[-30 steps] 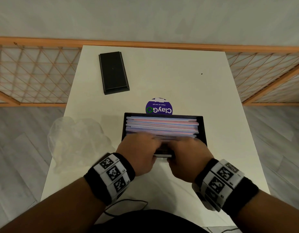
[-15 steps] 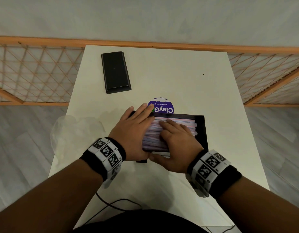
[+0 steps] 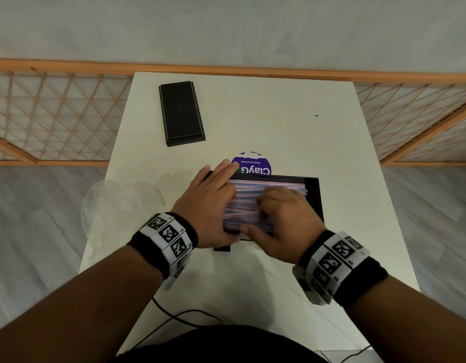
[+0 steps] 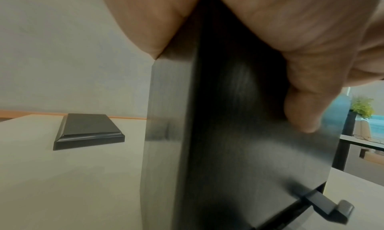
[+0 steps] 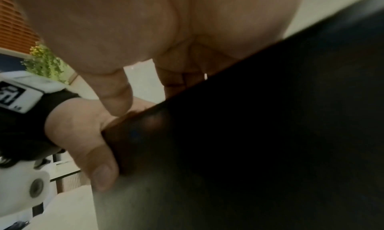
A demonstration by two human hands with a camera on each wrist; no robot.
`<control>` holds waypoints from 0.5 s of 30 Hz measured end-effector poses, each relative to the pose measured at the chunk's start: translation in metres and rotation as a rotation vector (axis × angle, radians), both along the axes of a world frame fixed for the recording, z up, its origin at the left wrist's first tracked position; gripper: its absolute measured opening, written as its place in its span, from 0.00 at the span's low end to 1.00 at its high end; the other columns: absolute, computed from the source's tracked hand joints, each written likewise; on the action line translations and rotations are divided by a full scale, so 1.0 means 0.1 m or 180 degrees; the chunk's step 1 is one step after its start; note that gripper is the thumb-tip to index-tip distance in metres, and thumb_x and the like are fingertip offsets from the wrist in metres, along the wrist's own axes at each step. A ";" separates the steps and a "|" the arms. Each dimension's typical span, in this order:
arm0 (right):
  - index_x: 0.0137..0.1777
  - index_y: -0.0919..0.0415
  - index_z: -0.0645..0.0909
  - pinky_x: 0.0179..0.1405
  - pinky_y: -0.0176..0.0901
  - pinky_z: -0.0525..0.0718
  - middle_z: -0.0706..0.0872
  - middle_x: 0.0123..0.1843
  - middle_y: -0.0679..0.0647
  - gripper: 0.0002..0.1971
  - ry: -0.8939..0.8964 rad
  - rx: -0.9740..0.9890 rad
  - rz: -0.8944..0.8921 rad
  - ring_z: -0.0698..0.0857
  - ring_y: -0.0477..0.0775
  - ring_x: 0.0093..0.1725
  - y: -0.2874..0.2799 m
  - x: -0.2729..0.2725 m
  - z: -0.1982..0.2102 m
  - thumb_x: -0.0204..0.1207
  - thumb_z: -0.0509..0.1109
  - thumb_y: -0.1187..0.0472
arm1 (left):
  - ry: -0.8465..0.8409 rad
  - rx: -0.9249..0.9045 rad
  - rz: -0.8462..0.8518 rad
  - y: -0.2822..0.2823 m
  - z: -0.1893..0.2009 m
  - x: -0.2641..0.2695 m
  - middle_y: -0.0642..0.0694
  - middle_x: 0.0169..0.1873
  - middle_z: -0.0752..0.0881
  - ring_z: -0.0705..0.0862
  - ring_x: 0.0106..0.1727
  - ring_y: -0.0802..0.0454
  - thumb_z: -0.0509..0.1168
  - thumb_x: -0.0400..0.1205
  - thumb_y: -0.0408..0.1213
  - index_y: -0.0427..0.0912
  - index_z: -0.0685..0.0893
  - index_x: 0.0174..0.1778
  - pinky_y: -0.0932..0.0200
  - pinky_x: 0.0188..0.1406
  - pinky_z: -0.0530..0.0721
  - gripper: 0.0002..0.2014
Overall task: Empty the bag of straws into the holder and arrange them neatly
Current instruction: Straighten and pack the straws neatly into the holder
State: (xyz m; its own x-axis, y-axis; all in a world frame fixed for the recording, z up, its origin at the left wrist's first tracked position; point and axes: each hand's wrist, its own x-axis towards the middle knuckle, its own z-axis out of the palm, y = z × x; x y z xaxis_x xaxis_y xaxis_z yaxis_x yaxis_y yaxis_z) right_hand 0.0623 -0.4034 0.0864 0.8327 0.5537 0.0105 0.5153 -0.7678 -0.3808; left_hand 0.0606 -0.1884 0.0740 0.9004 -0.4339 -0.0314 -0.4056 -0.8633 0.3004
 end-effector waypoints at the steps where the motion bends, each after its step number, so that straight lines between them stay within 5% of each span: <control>1: 0.37 0.57 0.81 0.53 0.54 0.82 0.86 0.44 0.51 0.25 -0.0017 -0.0038 -0.0068 0.85 0.58 0.49 -0.03 -0.01 0.01 0.72 0.65 0.33 | 0.0008 -0.0044 -0.0025 0.01 0.01 -0.02 0.41 0.87 0.61 0.51 0.89 0.46 0.74 0.64 0.66 0.44 0.80 0.58 0.45 0.86 0.46 0.34; 5: 0.38 0.58 0.83 0.57 0.56 0.82 0.89 0.50 0.52 0.27 -0.0009 -0.0154 -0.0278 0.86 0.61 0.53 -0.14 -0.06 -0.06 0.75 0.60 0.34 | -0.0113 0.0099 -0.0081 0.00 0.01 -0.15 0.40 0.80 0.74 0.63 0.85 0.44 0.75 0.67 0.61 0.43 0.85 0.55 0.44 0.84 0.44 0.29; 8: 0.36 0.58 0.83 0.53 0.57 0.83 0.89 0.50 0.53 0.24 0.0018 -0.0019 -0.0272 0.86 0.63 0.51 -0.18 -0.05 -0.09 0.77 0.60 0.37 | -0.0334 -0.0022 -0.0056 -0.02 -0.04 -0.24 0.47 0.54 0.89 0.87 0.61 0.45 0.71 0.67 0.56 0.44 0.86 0.50 0.39 0.81 0.51 0.22; 10: 0.34 0.57 0.81 0.51 0.56 0.83 0.89 0.50 0.52 0.22 -0.0004 0.0103 -0.0257 0.86 0.62 0.50 -0.19 -0.06 -0.10 0.78 0.61 0.40 | -0.0459 -0.0190 -0.0102 -0.02 -0.07 -0.27 0.52 0.44 0.88 0.89 0.50 0.47 0.70 0.68 0.52 0.46 0.84 0.47 0.38 0.81 0.52 0.17; 15: 0.28 0.57 0.80 0.44 0.53 0.82 0.88 0.38 0.50 0.23 -0.0148 0.0169 -0.0155 0.84 0.61 0.42 -0.20 -0.12 -0.11 0.80 0.61 0.45 | -0.0651 -0.0230 -0.0348 0.01 -0.08 -0.28 0.54 0.36 0.86 0.88 0.48 0.48 0.73 0.68 0.48 0.46 0.84 0.32 0.25 0.77 0.64 0.10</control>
State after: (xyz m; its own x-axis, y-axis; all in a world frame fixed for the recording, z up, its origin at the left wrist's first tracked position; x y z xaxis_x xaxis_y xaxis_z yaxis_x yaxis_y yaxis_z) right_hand 0.0506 -0.4233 0.0755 0.8565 0.5103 0.0780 0.4960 -0.7717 -0.3981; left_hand 0.0325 -0.1873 0.0663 0.8323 -0.5238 0.1816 -0.5543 -0.7901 0.2617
